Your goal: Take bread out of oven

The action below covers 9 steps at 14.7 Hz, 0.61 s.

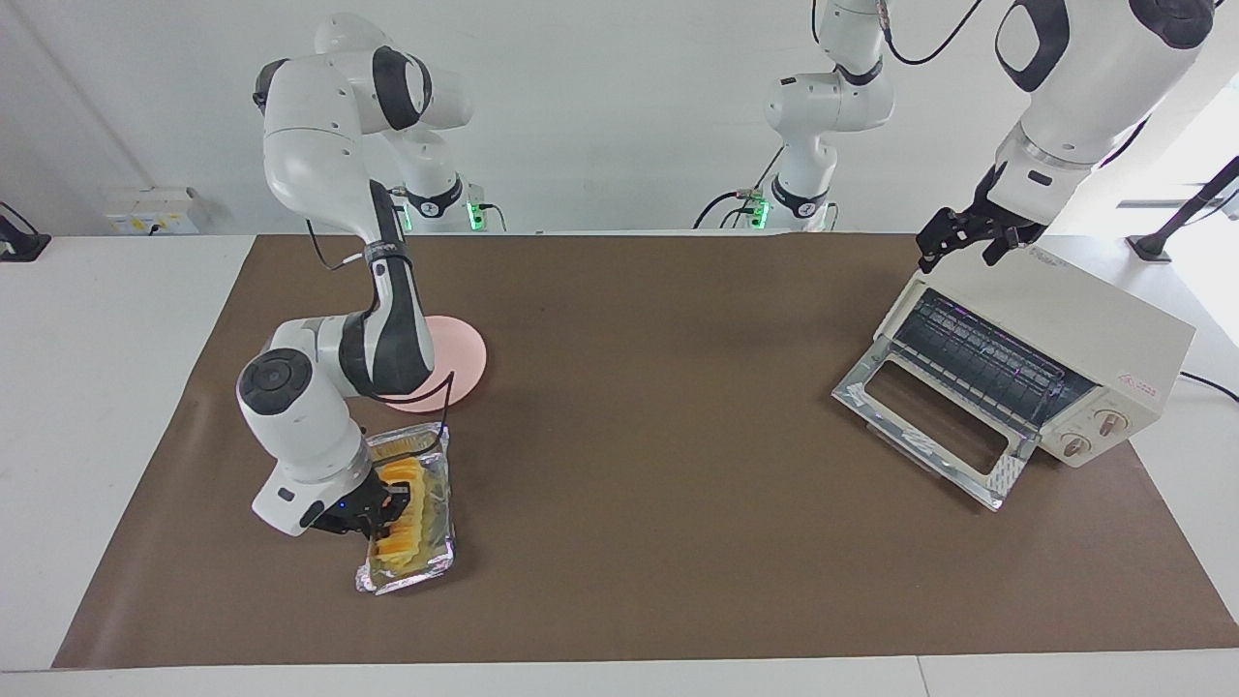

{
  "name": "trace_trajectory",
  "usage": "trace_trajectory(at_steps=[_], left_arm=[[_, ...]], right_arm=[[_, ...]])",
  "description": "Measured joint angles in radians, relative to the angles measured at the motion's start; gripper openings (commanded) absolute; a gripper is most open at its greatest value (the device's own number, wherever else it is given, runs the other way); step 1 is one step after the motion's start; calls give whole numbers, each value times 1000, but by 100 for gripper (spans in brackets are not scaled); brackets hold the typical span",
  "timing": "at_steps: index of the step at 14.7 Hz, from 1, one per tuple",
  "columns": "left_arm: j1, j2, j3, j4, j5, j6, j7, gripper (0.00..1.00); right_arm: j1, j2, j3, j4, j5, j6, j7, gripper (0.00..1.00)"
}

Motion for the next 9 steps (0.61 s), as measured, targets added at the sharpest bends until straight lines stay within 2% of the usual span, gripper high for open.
trace_trajectory(at_steps=[5, 9], left_arm=[[0, 0, 0, 0, 0, 0, 0, 100], [0, 0, 0, 0, 0, 0, 0, 100]], right_arm=[[47, -50, 4, -12, 0, -34, 36, 100], [59, -49, 2, -67, -3, 35, 50, 100]])
